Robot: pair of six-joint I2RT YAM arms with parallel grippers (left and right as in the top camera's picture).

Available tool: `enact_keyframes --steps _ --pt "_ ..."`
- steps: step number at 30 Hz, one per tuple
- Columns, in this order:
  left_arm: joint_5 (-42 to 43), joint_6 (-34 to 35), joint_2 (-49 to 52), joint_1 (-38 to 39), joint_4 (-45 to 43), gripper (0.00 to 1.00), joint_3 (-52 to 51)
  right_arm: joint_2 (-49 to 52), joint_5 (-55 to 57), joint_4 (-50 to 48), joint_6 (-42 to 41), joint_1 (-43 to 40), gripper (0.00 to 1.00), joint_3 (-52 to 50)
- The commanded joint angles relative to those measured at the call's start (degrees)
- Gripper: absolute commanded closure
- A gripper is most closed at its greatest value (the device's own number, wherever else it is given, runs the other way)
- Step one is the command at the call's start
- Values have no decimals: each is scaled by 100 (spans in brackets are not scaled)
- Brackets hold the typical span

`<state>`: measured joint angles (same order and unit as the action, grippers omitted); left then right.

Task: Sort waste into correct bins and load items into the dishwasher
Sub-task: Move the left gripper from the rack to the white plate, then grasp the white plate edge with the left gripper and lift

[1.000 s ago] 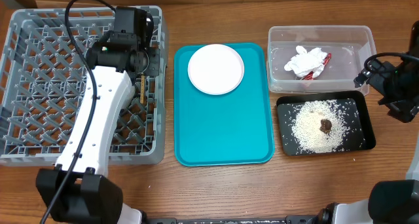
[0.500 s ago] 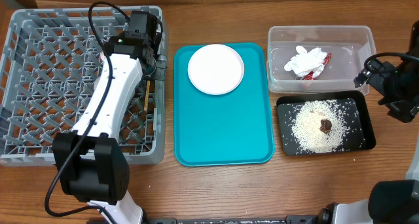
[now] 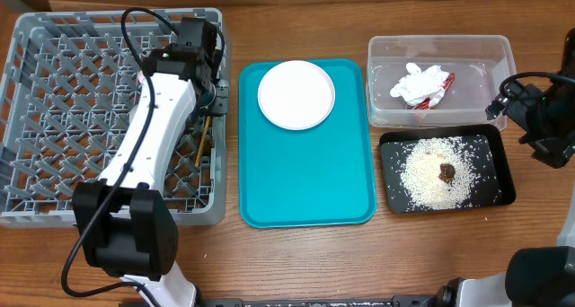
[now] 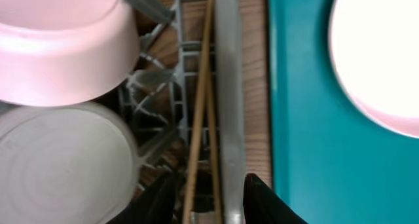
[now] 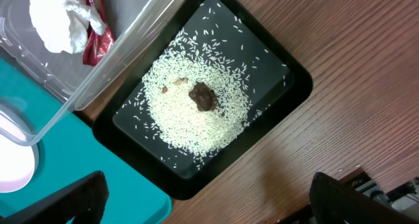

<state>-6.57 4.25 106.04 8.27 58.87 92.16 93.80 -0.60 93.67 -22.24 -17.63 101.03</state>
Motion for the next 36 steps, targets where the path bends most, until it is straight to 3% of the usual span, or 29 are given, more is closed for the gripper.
enact_keyframes --steps 1,4,10,14,20,27,36 --pt "791 101 -310 328 -79 62 446 -79 52 -31 13 -13 0 125" --pt "1220 -79 -365 706 -396 53 553 -79 52 -33 13 -13 0 125" --pt "1038 -765 -42 1576 -949 39 549 -79 52 -28 13 -13 0 125" --pt "975 -1139 426 2000 -1237 33 549 -79 52 -28 13 -13 0 125" --pt "826 -1156 1215 2218 -1327 28 549 -79 52 -28 13 -13 0 125" --pt "833 -1154 1823 2218 -1132 33 549 -79 52 -28 13 -13 0 125" --pt "914 -935 1921 2221 -750 61 439 -79 52 -28 13 -13 0 125"
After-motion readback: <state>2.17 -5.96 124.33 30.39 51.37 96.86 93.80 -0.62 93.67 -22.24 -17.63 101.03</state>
